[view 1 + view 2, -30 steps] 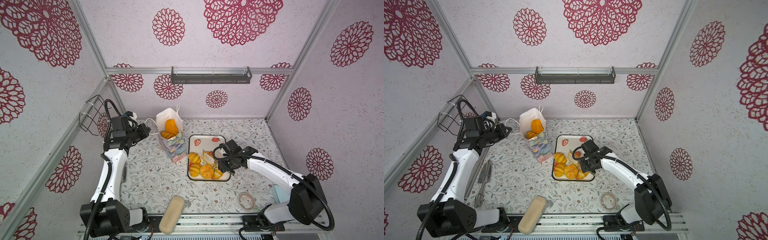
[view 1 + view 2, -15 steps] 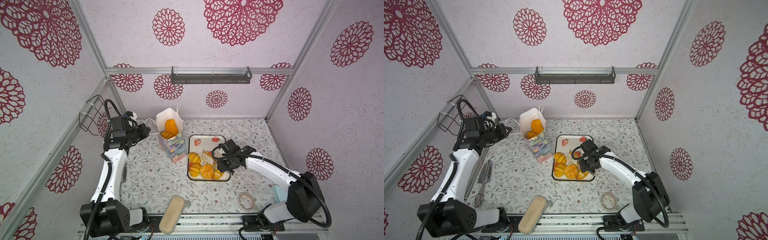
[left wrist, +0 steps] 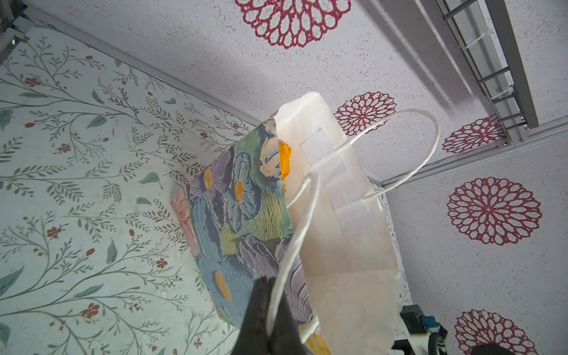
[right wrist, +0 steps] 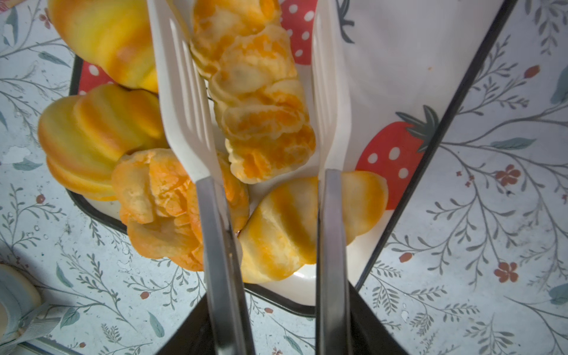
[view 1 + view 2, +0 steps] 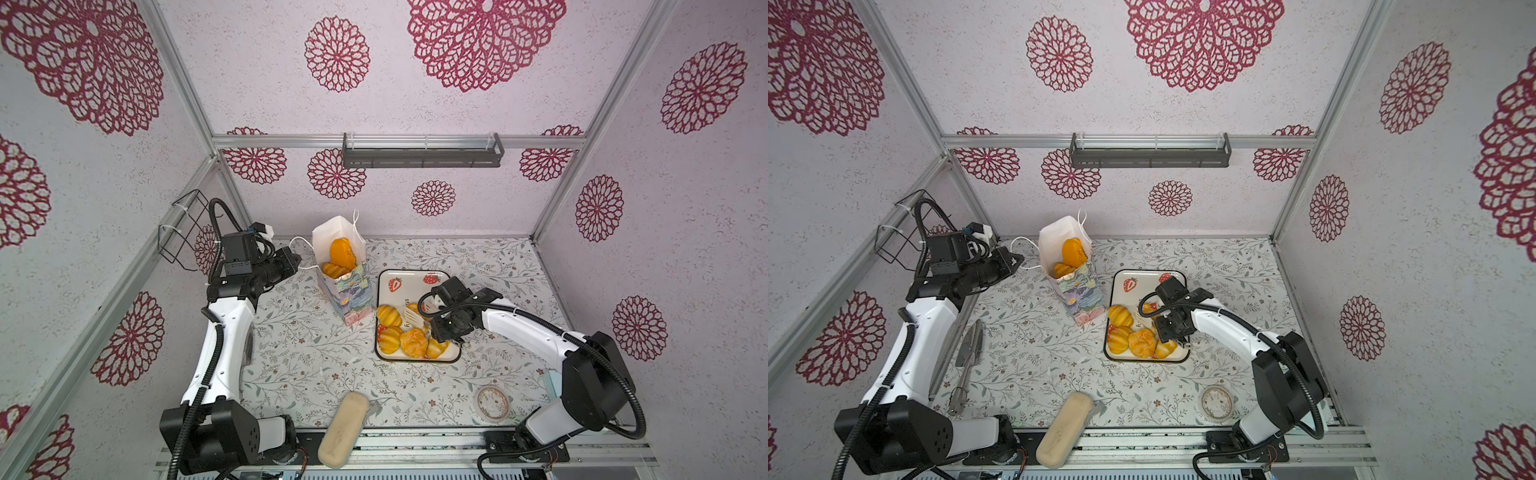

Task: Place the fake bread into the paper bag
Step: 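Lower the tongs with the right gripper around the twisted bread on the tray, then close the tongs on the twisted bread and lift it off the tray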

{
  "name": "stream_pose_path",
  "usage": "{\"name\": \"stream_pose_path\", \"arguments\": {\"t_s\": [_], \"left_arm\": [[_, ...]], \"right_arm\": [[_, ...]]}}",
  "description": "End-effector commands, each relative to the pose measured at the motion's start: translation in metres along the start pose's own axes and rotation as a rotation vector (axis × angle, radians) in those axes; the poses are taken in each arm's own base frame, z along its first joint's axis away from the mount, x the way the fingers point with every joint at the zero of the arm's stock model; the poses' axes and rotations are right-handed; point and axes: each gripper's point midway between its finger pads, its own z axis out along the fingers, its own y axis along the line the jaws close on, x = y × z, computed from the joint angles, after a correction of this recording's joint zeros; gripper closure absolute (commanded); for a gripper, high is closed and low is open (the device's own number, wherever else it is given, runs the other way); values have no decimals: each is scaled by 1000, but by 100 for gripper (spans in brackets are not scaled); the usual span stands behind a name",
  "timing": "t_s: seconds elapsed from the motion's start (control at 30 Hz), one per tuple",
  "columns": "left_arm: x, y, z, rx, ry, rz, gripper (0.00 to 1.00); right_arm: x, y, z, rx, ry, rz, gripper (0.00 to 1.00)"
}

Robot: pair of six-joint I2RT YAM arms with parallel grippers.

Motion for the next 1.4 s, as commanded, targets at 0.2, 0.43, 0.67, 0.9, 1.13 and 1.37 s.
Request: {"name": "stream_pose_path", "arguments": {"t_s": [0.2, 0.43, 0.67, 0.9, 1.13, 1.37], "left_arm": [[6, 2, 4, -7, 23, 1, 100], [7, 2, 5, -7, 25, 1, 100], [7, 1, 5, -4, 26, 2, 100], [7, 1, 5, -2, 26, 2, 100], [7, 0, 5, -1, 25, 3, 100], [7, 0, 5, 1, 27, 3, 100]], "right_arm": [[-15, -10, -15, 69, -69, -12, 54], [-26, -16, -27, 101, -126, -2, 56], [-39, -17, -42, 101, -188, 19, 56], [-56, -9, -64, 63, -259, 27, 57], [-70, 0, -85, 18, -317, 29, 57], [-81, 9, -106, -26, -368, 32, 57]]}}
